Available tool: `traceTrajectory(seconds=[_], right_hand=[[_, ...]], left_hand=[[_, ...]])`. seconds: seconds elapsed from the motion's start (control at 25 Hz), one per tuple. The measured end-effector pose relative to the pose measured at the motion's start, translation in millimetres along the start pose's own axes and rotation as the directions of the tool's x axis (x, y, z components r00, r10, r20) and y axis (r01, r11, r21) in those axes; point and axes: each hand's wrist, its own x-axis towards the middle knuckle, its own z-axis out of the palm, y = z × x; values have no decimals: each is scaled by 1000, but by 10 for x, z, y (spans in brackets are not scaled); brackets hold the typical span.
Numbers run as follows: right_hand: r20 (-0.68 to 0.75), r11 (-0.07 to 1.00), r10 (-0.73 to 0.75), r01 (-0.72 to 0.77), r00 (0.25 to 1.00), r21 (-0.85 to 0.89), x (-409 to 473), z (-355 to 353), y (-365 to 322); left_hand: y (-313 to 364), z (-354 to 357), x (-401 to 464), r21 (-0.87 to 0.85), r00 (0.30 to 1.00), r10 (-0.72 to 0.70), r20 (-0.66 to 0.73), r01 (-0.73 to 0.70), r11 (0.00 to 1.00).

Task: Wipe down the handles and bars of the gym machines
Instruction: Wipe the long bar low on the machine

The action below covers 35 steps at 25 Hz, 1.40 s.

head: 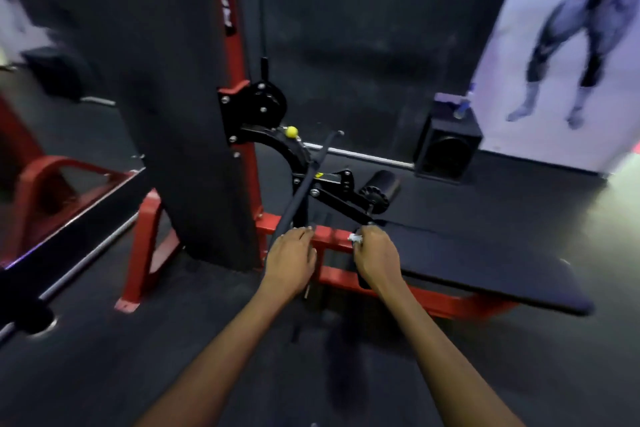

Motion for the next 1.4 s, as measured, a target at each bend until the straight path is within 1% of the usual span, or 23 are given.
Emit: traceTrajectory(seconds=[0.08, 0.16, 0.24, 0.32, 0.4, 0.52, 0.64, 0.72, 0.8, 0.88, 0.92, 0.96, 1.0, 1.04, 1.08, 1.12, 1.16, 1.2, 1.24, 1.28, 1.32, 1.36, 1.4], right_hand=[[96, 993, -86, 77, 992, 91, 294, 297, -71], [195, 978, -149, 115, 969, 175, 538, 579, -159], [277, 963, -209, 148, 938, 225, 695, 856, -178], [332, 937, -295, 202, 896, 286, 797, 1132, -168], [402, 918, -332, 195, 853, 345, 876, 1391, -163], [447, 907, -349, 177, 824, 383, 860, 1729, -144], [466, 888, -375, 166, 801, 429, 754, 1976, -75], [464, 862, -425, 191, 777, 469, 688, 2084, -6], [389, 816, -492, 255, 779, 519, 700, 2135, 30], [287, 776, -542, 340, 790, 531, 765, 2194, 12], [271, 770, -551, 354, 790, 531, 789, 2225, -11], [283, 754, -595, 400, 752, 521, 786, 2278, -33], [338, 713, -674, 459, 657, 530, 758, 2333, -68], [387, 627, -777, 556, 496, 546, 723, 2386, -81], [385, 484, -871, 672, 305, 561, 726, 2421, -65], [364, 354, -917, 751, 161, 558, 789, 2489, -23], [316, 249, -946, 796, 77, 552, 930, 2578, 18], [281, 219, -957, 820, 74, 530, 1114, 2659, 51], [284, 273, -949, 814, 139, 513, 1266, 2703, 62], [272, 360, -928, 796, 253, 486, 1371, 2703, 59], [256, 480, -877, 762, 406, 435, 1358, 2697, 42], [255, 598, -800, 686, 543, 414, 1208, 2694, -12], [243, 626, -776, 664, 583, 409, 984, 2689, -72]], left_hand=[[-300, 99, 49, -10, 993, -108, -46, 108, 994], [-635, 193, 69, -24, 970, -232, -78, 230, 973], [-911, 291, -35, -80, 914, -397, -86, 391, 917], [-1141, 405, -198, -108, 845, -531, -63, 523, 845], [-1300, 559, -385, -140, 785, -619, -20, 611, 779], [-1326, 807, -717, -185, 753, -656, 63, 654, 733], [-1203, 1047, -948, -216, 786, -588, 192, 619, 756], [-1152, 1214, -982, -289, 772, -587, 244, 636, 715], [-1134, 1359, -936, -355, 750, -618, 236, 659, 663], [-1130, 1471, -860, -397, 728, -659, 187, 670, 627], [-1128, 1508, -828, -421, 715, -682, 152, 671, 610], [-1125, 1556, -814, -441, 702, -704, 110, 669, 598], [-1117, 1598, -808, -455, 693, -719, 60, 660, 598], [-1107, 1632, -805, -458, 685, -728, 14, 652, 605], [-1097, 1661, -805, -457, 680, -733, -18, 646, 611], [-1088, 1678, -807, -452, 677, -735, -35, 646, 616], [-1079, 1677, -804, -448, 674, -738, -42, 647, 617], [-1070, 1668, -800, -445, 667, -744, -43, 654, 612], [-1069, 1657, -793, -444, 659, -751, -38, 662, 604], [-1071, 1650, -789, -445, 653, -757, -31, 669, 595], [-1068, 1652, -787, -446, 649, -760, -27, 672, 590], [-1055, 1649, -787, -450, 646, -763, -22, 675, 584], [-1037, 1644, -779, -459, 640, -768, -15, 678, 574]])
